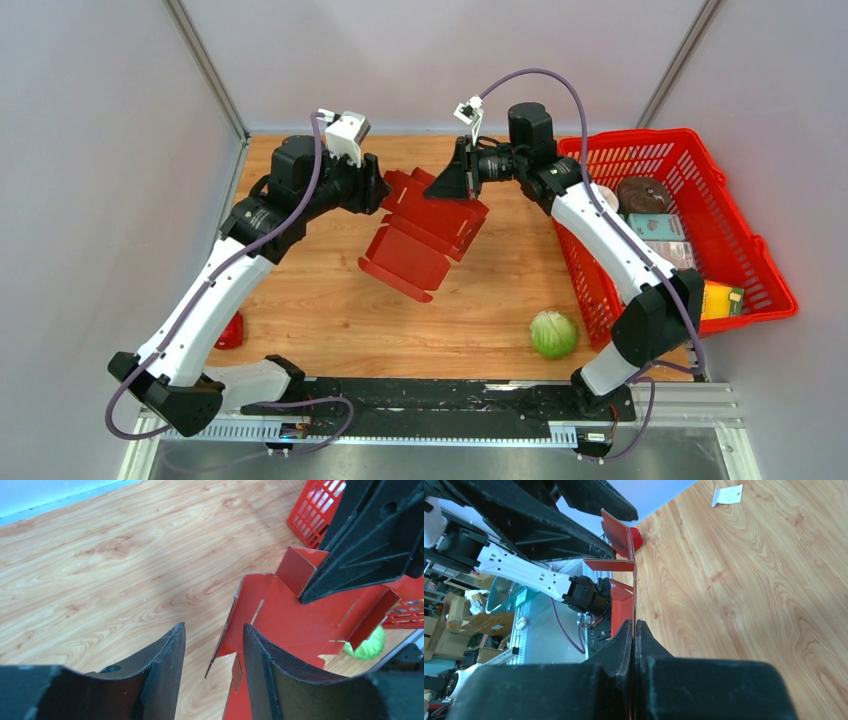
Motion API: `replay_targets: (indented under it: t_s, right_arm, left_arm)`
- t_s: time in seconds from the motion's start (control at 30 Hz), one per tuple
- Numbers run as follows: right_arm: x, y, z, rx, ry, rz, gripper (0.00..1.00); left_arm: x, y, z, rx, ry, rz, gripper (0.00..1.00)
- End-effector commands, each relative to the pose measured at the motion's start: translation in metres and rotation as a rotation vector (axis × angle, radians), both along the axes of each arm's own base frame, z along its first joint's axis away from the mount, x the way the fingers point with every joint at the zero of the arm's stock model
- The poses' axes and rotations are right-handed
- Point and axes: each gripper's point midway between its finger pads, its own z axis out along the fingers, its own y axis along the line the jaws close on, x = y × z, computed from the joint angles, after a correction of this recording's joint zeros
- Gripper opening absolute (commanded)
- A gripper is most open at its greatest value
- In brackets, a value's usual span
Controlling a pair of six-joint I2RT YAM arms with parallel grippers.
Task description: Fold the paper box
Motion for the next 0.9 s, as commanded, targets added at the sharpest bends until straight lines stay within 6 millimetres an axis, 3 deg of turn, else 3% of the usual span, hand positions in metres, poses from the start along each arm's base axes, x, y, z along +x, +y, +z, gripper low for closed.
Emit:
replay_targets:
  t_s: [0.0, 0.13, 0.2, 0.27, 0.3, 0.37, 0.4, 0.43, 0.5, 0.53, 0.6, 0.63, 0.7, 0.73, 0.8, 0.83, 0.87]
  right_arm:
    - [-0.001, 0.004, 0.006, -0.007, -0.052, 0.035, 0.00]
    - [0.000, 0.005, 0.003, -0.017, -0.042, 0.052, 0.00]
    - [0.002, 0.006, 0.000, -0.022, -0.038, 0.052, 0.00]
    - [0.002, 0.007, -0.001, -0.028, -0.034, 0.053, 0.00]
    - [0.003, 0.008, -0.003, -0.032, -0.031, 0.055, 0.00]
    - [0.003, 0.009, -0.002, -0.038, -0.035, 0.055, 0.00]
    - [0.003, 0.010, -0.003, -0.044, -0.036, 0.052, 0.00]
    - [0.006, 0.009, -0.007, -0.062, -0.030, 0.035, 0.00]
    - [0.011, 0.009, -0.007, -0.080, -0.029, 0.007, 0.03]
    - [0.020, 0.007, -0.014, -0.125, -0.010, -0.058, 0.24]
    - [0.029, 0.007, -0.007, -0.158, 0.008, -0.146, 0.49]
    - [0.040, 0.001, -0.012, -0.198, 0.034, -0.240, 0.61]
    - [0.053, -0.008, -0.008, -0.207, 0.129, -0.403, 0.75]
    - [0.062, -0.019, -0.015, -0.244, 0.166, -0.509, 0.84]
    - [0.064, -0.025, -0.012, -0.240, 0.253, -0.594, 0.88]
    - [0.067, -0.034, -0.016, -0.269, 0.288, -0.664, 0.95]
    - [0.067, -0.036, -0.016, -0.270, 0.322, -0.701, 0.95]
  left_arm:
    - [0.009, 0.001, 0.007, -0.008, -0.028, 0.004, 0.53]
    - [0.013, -0.003, -0.005, -0.004, -0.013, -0.003, 0.49]
    - [0.011, -0.009, -0.007, -0.024, -0.011, -0.042, 0.36]
    - [0.011, -0.012, -0.014, -0.032, -0.006, -0.060, 0.30]
    - [0.008, -0.013, -0.014, -0.037, -0.008, -0.074, 0.21]
    - [0.008, -0.013, -0.022, -0.033, -0.006, -0.078, 0.14]
    - [0.008, -0.010, -0.021, -0.029, -0.018, -0.067, 0.04]
    - [0.008, -0.008, -0.029, -0.019, -0.012, -0.061, 0.01]
    - [0.008, -0.004, -0.024, -0.024, -0.056, -0.044, 0.00]
    - [0.008, -0.002, -0.033, -0.017, -0.055, -0.036, 0.00]
    - [0.010, 0.002, -0.021, -0.055, -0.129, -0.009, 0.00]
    - [0.010, 0.004, -0.033, -0.057, -0.124, 0.002, 0.00]
    - [0.011, 0.009, -0.021, -0.104, -0.183, 0.047, 0.00]
    - [0.011, 0.011, -0.031, -0.107, -0.175, 0.058, 0.00]
    - [0.012, 0.014, -0.028, -0.128, -0.210, 0.079, 0.00]
    - [0.012, 0.016, -0.037, -0.123, -0.198, 0.089, 0.00]
    - [0.013, 0.017, -0.037, -0.127, -0.208, 0.096, 0.00]
